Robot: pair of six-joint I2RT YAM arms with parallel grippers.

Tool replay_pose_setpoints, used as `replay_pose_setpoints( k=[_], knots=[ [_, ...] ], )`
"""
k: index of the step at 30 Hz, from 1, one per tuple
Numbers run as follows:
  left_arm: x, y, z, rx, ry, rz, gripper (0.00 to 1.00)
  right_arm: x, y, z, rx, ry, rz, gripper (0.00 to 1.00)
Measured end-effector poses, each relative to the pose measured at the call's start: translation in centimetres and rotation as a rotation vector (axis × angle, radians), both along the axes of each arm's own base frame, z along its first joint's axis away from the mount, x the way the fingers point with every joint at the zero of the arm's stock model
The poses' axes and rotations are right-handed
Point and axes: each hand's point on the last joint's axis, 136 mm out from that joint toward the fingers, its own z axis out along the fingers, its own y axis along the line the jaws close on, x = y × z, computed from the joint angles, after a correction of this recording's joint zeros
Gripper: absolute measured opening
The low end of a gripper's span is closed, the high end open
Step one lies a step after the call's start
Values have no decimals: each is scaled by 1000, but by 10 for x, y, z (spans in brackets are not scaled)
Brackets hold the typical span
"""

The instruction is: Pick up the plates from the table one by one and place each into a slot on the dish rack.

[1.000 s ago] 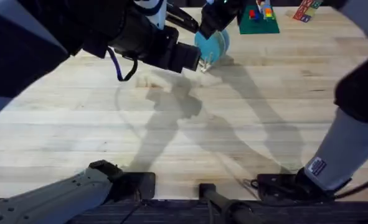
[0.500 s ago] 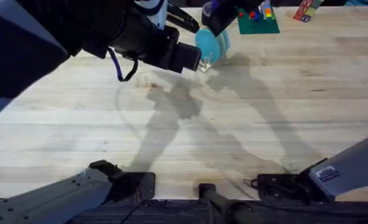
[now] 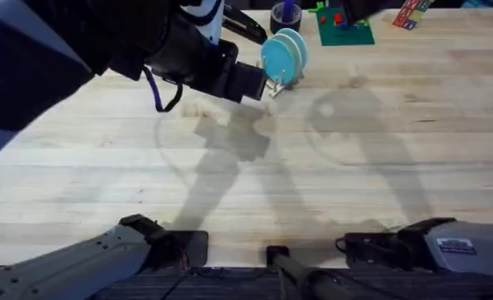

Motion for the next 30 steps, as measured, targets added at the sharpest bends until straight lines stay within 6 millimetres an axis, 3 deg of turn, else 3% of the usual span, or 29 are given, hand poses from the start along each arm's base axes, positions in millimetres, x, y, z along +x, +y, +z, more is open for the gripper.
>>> replay_pose_setpoints(
  k=[9,17,30],
  knots=[
    [-8,5,12,-14,-31,1,993,-42,7,-52,14,64,52,994],
    [-28,17,18,0,-21,6,993,-84,27,-72,20,66,162,994],
    [-28,18,18,3,-22,8,993,-88,34,-74,20,69,187,995]
  ],
)
